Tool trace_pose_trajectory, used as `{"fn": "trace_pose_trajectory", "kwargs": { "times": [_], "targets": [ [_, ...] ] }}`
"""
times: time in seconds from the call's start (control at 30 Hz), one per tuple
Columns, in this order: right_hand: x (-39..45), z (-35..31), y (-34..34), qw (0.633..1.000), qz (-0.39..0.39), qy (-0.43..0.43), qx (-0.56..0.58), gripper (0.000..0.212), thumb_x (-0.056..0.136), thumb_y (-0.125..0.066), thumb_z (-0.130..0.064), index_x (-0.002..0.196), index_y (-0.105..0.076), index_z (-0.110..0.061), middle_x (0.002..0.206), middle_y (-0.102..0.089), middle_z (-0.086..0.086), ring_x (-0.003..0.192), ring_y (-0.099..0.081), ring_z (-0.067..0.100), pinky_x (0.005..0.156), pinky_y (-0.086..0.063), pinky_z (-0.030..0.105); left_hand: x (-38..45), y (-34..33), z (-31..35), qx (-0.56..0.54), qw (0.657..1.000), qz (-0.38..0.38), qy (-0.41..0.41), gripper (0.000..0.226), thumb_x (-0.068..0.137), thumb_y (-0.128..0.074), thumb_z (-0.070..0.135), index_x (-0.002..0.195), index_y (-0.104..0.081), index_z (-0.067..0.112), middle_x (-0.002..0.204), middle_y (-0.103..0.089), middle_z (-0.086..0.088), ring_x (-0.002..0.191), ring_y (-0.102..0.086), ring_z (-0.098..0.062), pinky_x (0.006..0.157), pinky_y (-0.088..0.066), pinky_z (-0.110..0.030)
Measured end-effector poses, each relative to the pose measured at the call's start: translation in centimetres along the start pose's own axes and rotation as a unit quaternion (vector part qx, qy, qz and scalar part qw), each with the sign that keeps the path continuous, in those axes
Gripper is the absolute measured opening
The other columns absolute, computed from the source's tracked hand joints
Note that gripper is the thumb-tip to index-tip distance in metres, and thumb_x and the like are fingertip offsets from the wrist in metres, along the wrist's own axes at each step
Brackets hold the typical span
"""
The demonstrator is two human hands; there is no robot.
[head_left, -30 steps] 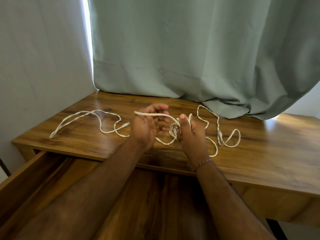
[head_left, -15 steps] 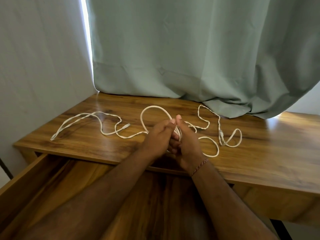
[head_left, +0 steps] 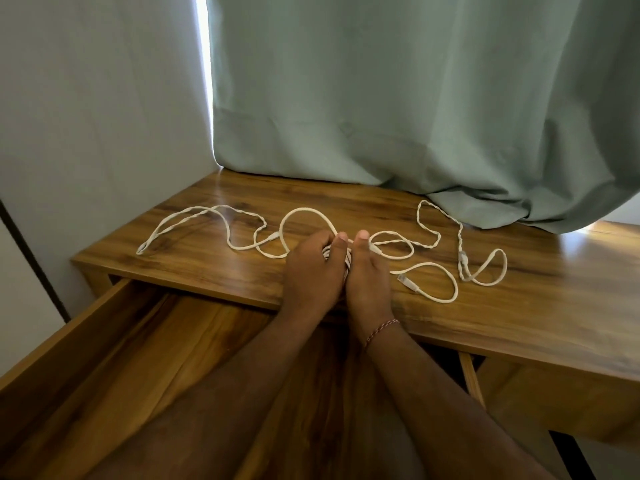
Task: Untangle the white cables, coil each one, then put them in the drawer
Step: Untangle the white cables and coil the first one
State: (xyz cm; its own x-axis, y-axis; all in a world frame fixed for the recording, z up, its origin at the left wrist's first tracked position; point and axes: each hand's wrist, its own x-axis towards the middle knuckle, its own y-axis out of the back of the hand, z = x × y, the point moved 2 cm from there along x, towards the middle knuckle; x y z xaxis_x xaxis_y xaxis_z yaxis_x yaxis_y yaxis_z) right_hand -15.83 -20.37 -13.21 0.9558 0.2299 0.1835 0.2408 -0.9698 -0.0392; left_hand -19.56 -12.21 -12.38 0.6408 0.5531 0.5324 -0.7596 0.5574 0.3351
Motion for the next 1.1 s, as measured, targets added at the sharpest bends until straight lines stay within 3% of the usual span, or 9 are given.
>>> {"fn": "trace_pose_trajectory", "kwargs": {
  "times": [0.2, 0.37, 0.47, 0.53, 0.7, 0.77, 0.9, 1.0, 1.1],
  "targets": [
    [-0.2, 0.0, 0.0, 0.994, -0.032, 0.086, -0.059, 0.058, 0.108, -0.04, -0.048, 0.079, -0.076, -0.014, 0.076, -0.075, 0.009, 0.077, -0.073, 0.024, 0.077, -0.06, 0.046, -0.2, 1.1, -0.7, 0.049, 0.997, 0.026, -0.054, 0.034, 0.105, -0.049, 0.035, 0.072, -0.052, 0.026, 0.064, -0.053, 0.012, 0.06, -0.052, -0.004, 0.054, -0.031, -0.017],
    [-0.5, -0.5, 1.0, 0.987, -0.07, 0.122, -0.073, 0.063, 0.109, -0.035, -0.047, 0.061, -0.062, -0.017, 0.056, -0.06, 0.001, 0.055, -0.055, 0.009, 0.056, -0.047, 0.028, 1.3, 2.8, -2.4, -0.016, 0.996, -0.092, -0.015, 0.042, 0.098, -0.048, 0.038, 0.061, -0.045, 0.018, 0.056, -0.049, 0.009, 0.054, -0.045, -0.008, 0.058, -0.038, -0.034],
    [1.3, -0.1, 2.3, 0.997, -0.055, 0.045, 0.01, 0.05, 0.11, -0.034, -0.045, 0.099, -0.071, -0.012, 0.085, -0.069, 0.003, 0.063, -0.063, 0.013, 0.056, -0.049, 0.028, 1.5, 3.9, -3.2, -0.137, 0.969, -0.195, 0.062, 0.043, 0.103, -0.053, 0.027, 0.069, -0.052, 0.001, 0.067, -0.051, -0.012, 0.064, -0.048, -0.021, 0.063, -0.042, -0.037],
    [2.3, 0.0, 3.2, 0.991, -0.068, 0.105, -0.049, 0.03, 0.106, -0.043, -0.026, 0.132, -0.06, -0.028, 0.116, -0.066, -0.004, 0.081, -0.069, 0.01, 0.063, -0.054, 0.03, 1.1, 4.7, -3.2, -0.193, 0.946, -0.24, 0.104, 0.036, 0.105, -0.052, 0.02, 0.071, -0.058, 0.009, 0.069, -0.051, -0.013, 0.065, -0.047, -0.022, 0.064, -0.04, -0.033],
    [2.8, 0.8, 3.0, 0.872, -0.187, 0.327, -0.312, 0.076, 0.094, -0.067, -0.005, 0.155, -0.036, -0.037, 0.161, -0.026, -0.002, 0.136, -0.049, 0.015, 0.101, -0.053, 0.028, 0.5, 4.4, -2.6, -0.236, 0.899, -0.349, 0.115, 0.031, 0.098, -0.055, 0.024, 0.072, -0.067, 0.011, 0.061, -0.059, 0.004, 0.055, -0.055, -0.006, 0.058, -0.044, -0.022],
    [2.6, 1.4, 2.5, 0.863, -0.212, 0.337, -0.312, 0.059, 0.091, -0.074, -0.006, 0.14, -0.055, -0.034, 0.156, -0.036, -0.003, 0.141, -0.044, 0.015, 0.104, -0.051, 0.032, 0.4, 4.2, -2.1, -0.254, 0.887, -0.368, 0.114, 0.03, 0.092, -0.055, 0.028, 0.084, -0.065, 0.001, 0.063, -0.059, 0.0, 0.057, -0.055, -0.009, 0.058, -0.046, -0.023],
    [1.9, 0.6, 2.6, 0.925, -0.159, 0.242, -0.246, 0.008, 0.103, -0.06, -0.02, 0.107, -0.065, -0.025, 0.089, -0.072, -0.011, 0.085, -0.067, 0.001, 0.074, -0.053, 0.022, 0.9, 4.3, -1.9, -0.284, 0.898, -0.313, 0.119, 0.03, 0.088, -0.059, 0.032, 0.069, -0.065, 0.01, 0.067, -0.057, -0.011, 0.063, -0.051, -0.023, 0.066, -0.043, -0.033],
    [2.0, 0.6, 2.8, 0.947, -0.183, 0.152, -0.215, 0.012, 0.104, -0.059, -0.022, 0.114, -0.064, -0.026, 0.072, -0.075, -0.006, 0.062, -0.068, 0.005, 0.06, -0.052, 0.022, 1.4, 4.0, -2.0, -0.385, 0.87, -0.229, 0.205, 0.031, 0.092, -0.059, 0.027, 0.069, -0.062, 0.006, 0.064, -0.058, -0.014, 0.059, -0.054, -0.027, 0.066, -0.046, -0.036],
    [1.8, 0.3, 2.3, 0.967, -0.222, 0.065, -0.108, 0.034, 0.1, -0.059, -0.005, 0.123, -0.054, -0.029, 0.069, -0.072, 0.003, 0.052, -0.06, 0.013, 0.053, -0.047, 0.026, 1.9, 3.7, -2.4, -0.472, 0.814, -0.153, 0.302, 0.038, 0.101, -0.052, 0.029, 0.071, -0.057, 0.006, 0.053, -0.05, -0.009, 0.04, -0.048, -0.02, 0.041, -0.043, -0.022]
  ]
}}
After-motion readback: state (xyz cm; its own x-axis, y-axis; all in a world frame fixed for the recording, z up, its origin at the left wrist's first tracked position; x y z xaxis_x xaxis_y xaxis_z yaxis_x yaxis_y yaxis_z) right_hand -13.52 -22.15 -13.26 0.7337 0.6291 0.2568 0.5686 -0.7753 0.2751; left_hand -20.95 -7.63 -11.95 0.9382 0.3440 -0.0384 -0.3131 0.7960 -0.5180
